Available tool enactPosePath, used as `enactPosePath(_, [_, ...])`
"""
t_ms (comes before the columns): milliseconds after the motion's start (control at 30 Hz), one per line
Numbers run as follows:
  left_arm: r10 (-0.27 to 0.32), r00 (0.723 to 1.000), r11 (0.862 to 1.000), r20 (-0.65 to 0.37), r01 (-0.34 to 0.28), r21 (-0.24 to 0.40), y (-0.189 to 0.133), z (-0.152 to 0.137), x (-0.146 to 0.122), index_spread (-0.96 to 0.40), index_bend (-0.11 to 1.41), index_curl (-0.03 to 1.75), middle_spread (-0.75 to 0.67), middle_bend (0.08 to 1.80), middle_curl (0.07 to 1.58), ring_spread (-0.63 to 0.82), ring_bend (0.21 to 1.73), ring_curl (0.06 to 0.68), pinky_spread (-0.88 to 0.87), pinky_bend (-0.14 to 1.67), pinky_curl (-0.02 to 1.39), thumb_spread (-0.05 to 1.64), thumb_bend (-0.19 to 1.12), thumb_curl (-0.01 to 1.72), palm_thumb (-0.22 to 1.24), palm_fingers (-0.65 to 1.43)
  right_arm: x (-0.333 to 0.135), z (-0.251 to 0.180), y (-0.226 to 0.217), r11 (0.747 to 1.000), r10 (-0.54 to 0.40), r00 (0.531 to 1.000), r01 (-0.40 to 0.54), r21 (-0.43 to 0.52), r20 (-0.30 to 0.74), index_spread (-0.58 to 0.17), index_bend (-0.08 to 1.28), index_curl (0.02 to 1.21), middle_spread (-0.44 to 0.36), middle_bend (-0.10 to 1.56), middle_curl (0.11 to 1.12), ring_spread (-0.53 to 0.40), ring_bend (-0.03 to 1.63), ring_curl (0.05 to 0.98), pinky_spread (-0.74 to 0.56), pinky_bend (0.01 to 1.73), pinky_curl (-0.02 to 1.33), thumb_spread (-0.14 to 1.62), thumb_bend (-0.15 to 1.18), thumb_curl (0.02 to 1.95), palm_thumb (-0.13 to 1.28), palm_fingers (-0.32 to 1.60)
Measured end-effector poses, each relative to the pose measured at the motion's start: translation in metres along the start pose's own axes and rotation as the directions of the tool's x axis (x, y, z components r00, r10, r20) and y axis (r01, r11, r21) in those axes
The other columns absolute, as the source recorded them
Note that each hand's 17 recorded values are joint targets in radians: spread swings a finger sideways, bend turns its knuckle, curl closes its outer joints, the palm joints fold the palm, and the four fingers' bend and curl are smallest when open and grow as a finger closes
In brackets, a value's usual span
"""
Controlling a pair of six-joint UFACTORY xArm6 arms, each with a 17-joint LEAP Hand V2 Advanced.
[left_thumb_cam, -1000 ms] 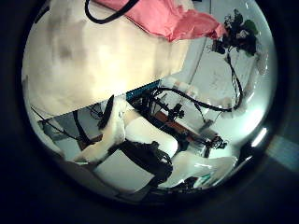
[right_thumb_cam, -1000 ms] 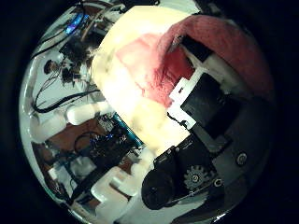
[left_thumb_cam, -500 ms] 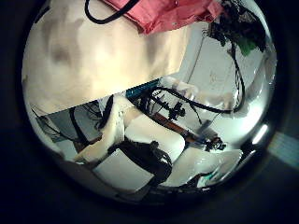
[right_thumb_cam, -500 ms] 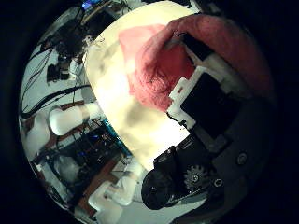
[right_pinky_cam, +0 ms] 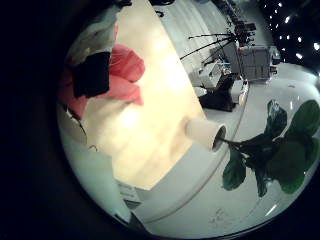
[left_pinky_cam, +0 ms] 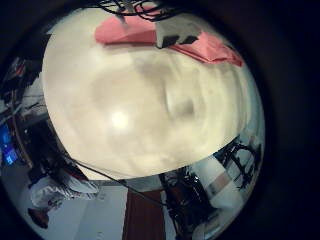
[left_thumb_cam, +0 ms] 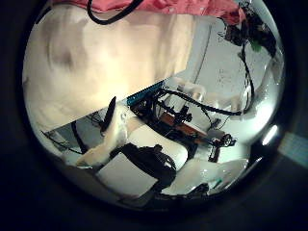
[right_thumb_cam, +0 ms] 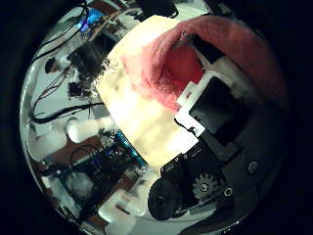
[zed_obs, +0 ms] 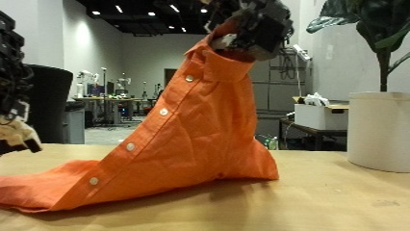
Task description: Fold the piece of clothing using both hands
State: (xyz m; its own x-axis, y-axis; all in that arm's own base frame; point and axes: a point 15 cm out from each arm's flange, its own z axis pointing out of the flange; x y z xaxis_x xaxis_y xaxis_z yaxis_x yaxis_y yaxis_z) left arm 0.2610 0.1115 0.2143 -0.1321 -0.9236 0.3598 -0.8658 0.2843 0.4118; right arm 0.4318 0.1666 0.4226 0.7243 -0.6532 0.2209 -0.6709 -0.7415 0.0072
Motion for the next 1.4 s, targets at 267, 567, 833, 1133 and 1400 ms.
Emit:
enactPosePath(267, [0.031, 0.998, 1.000, 0.052, -0.030, -0.007, -0.034, -0.018, 0.022, 0.08, 0.15, 0.27, 0.38, 0.17, 0.24, 0.59, 0.38, 0.216, 0.53, 0.25, 0.32, 1.11, -0.02, 0.38, 0.58, -0.05, 0.016, 0.025, 0.080, 0.996, 0.092, 0.992, -0.092, -0.012, 0.087, -0.234, 1.12, 0.73, -0.101, 1.40, 0.69, -0.244, 1.28, 0.811, -0.27, 1.14, 1.01, 1.13, 0.02, 1.20, 1.05, 1.11])
enactPosePath(567, [0.033, 0.998, 0.999, 0.051, -0.031, -0.028, -0.043, -0.020, 0.033, 0.08, 0.15, 0.27, 0.38, 0.17, 0.24, 0.59, 0.38, 0.216, 0.53, 0.25, 0.32, 1.10, -0.02, 0.38, 0.58, -0.05, 0.036, 0.096, 0.176, 0.979, 0.203, 0.966, -0.195, -0.067, 0.161, -0.237, 1.12, 0.74, -0.101, 1.40, 0.68, -0.246, 1.27, 0.820, -0.28, 1.13, 1.02, 1.14, 0.01, 1.22, 1.05, 1.11])
enactPosePath(833, [0.017, 0.999, 0.999, 0.050, -0.015, -0.034, -0.043, -0.019, 0.032, 0.08, 0.15, 0.27, 0.38, 0.17, 0.24, 0.59, 0.38, 0.216, 0.53, 0.25, 0.32, 1.10, -0.02, 0.38, 0.57, -0.05, 0.081, 0.113, 0.240, 0.949, 0.313, 0.936, -0.302, -0.087, 0.162, -0.239, 1.11, 0.75, -0.101, 1.40, 0.68, -0.247, 1.27, 0.826, -0.28, 1.12, 1.03, 1.14, 0.01, 1.23, 1.05, 1.11])
enactPosePath(1133, [-0.006, 0.999, 0.999, 0.039, 0.008, -0.036, -0.037, -0.017, 0.023, 0.08, 0.15, 0.27, 0.38, 0.17, 0.24, 0.59, 0.38, 0.216, 0.53, 0.25, 0.32, 1.10, -0.02, 0.39, 0.57, -0.05, 0.105, 0.104, 0.257, 0.932, 0.362, 0.915, -0.359, -0.052, 0.178, -0.240, 1.10, 0.76, -0.101, 1.40, 0.68, -0.249, 1.26, 0.832, -0.28, 1.11, 1.03, 1.14, 0.00, 1.24, 1.06, 1.12])
enactPosePath(1400, [-0.020, 1.000, 0.999, 0.002, 0.020, -0.029, -0.027, -0.011, 0.010, 0.08, 0.15, 0.27, 0.38, 0.17, 0.24, 0.59, 0.38, 0.216, 0.53, 0.25, 0.32, 1.10, -0.02, 0.39, 0.57, -0.05, 0.101, 0.066, 0.200, 0.945, 0.306, 0.925, -0.324, 0.046, 0.226, -0.241, 1.10, 0.76, -0.101, 1.39, 0.68, -0.247, 1.26, 0.833, -0.28, 1.11, 1.04, 1.14, 0.00, 1.25, 1.05, 1.12])
